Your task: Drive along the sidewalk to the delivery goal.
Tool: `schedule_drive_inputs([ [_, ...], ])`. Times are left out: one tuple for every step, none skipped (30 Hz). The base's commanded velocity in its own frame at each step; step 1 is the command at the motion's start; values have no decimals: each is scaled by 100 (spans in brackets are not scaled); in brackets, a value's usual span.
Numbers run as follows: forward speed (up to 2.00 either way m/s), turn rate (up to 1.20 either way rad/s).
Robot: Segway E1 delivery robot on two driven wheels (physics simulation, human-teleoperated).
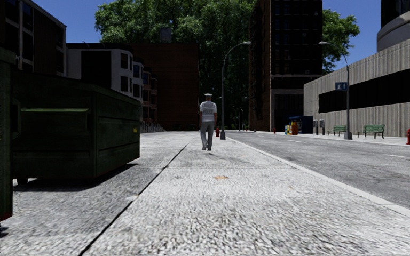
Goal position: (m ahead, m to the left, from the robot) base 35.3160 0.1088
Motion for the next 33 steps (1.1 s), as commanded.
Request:
schedule_drive_inputs([
  [190,0],
  [190,0],
  [190,0],
  [190,0],
  [190,0],
  [190,0],
  [190,0],
  [190,0],
  [190,0],
  [190,0],
  [190,0],
  [190,0],
  [190,0],
  [190,0],
  [190,0],
  [190,0],
  [190,0],
  [190,0],
  [190,0],
  [190,0],
  [190,0],
  [190,0],
  [190,0],
  [190,0],
  [190,0],
  [190,0],
  [190,0],
  [190,0],
  [190,0],
  [190,0],
  [190,0],
  [190,0],
  [190,0],
])
